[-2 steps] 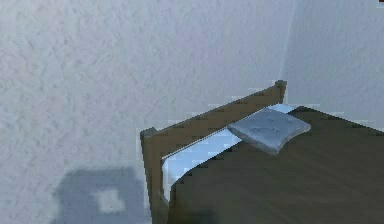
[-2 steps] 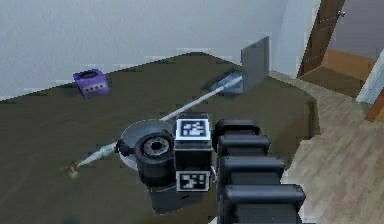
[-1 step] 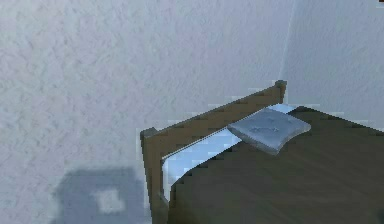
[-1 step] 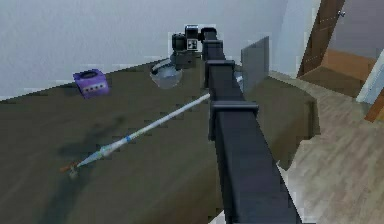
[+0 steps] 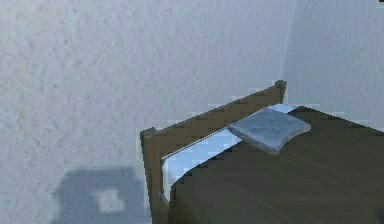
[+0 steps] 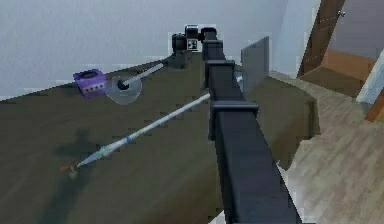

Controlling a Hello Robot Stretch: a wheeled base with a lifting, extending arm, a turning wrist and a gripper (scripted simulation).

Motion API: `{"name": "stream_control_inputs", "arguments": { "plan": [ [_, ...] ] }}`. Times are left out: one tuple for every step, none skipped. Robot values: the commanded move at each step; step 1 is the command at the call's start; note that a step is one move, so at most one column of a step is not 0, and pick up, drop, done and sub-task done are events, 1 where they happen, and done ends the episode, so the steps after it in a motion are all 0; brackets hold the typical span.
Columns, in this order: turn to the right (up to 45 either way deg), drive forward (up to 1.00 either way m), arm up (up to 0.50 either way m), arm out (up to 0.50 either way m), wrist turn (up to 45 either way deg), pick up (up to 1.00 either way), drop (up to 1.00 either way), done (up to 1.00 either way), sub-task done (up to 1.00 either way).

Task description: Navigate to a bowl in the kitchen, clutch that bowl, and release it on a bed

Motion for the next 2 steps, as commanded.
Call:
{"name": "stream_control_inputs", "arguments": {
  "plan": [
    [0.0, 0.0, 0.0, 0.0, -24.0, 0.0, 0.0, 0.0, 0.0],
    [0.0, 0.0, -0.04, 0.0, 0.0, 0.0, 0.0, 0.0, 0.0]
  ]
}}
